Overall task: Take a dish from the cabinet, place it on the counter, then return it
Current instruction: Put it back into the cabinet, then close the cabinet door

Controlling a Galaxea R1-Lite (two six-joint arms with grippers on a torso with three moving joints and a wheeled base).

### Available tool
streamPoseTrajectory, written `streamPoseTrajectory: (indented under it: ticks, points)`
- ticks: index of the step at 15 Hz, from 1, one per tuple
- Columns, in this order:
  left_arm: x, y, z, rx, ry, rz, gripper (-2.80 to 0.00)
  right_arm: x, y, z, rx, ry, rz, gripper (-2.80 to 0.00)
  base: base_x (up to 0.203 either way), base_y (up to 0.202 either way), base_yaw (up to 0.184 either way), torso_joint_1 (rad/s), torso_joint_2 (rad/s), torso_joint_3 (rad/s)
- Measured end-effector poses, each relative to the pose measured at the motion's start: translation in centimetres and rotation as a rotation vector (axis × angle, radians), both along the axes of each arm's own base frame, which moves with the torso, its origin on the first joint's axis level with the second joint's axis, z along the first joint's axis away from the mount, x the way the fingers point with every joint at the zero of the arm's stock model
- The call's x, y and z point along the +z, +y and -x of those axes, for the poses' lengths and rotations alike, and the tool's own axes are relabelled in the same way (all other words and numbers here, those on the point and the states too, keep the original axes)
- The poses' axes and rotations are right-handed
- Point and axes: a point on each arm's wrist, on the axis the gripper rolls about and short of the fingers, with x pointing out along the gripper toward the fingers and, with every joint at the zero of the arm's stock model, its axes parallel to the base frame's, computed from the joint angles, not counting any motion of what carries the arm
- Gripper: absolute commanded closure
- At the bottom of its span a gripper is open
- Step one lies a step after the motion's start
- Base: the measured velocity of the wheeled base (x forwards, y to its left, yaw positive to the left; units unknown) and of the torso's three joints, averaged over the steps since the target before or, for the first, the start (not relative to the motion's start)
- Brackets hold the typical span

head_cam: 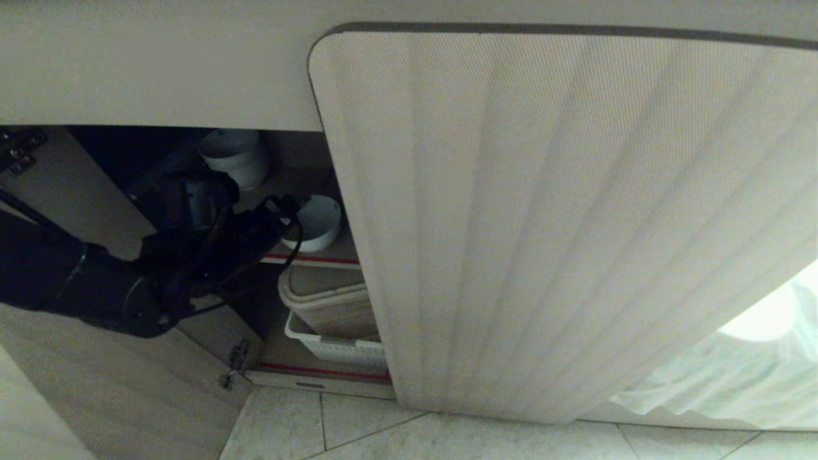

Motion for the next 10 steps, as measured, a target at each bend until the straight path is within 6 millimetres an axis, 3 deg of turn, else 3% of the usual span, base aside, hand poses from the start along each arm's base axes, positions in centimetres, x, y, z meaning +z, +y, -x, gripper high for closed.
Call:
streamPoseTrajectory:
  ticks: [4,10]
  points:
    - [0.0,0.3,0.9,0.0,0.001,-0.056,-2.8,0.0,0.0,0.0,0.0,0.0,0.0,0.0,0.0,0.0,0.0,0.0,0.0,0.0]
    - [0.3,0.7,1.9,0.001,-0.161,-0.187,-2.8,0.0,0.0,0.0,0.0,0.0,0.001,0.0,0.0,0.0,0.0,0.0,0.0,0.0]
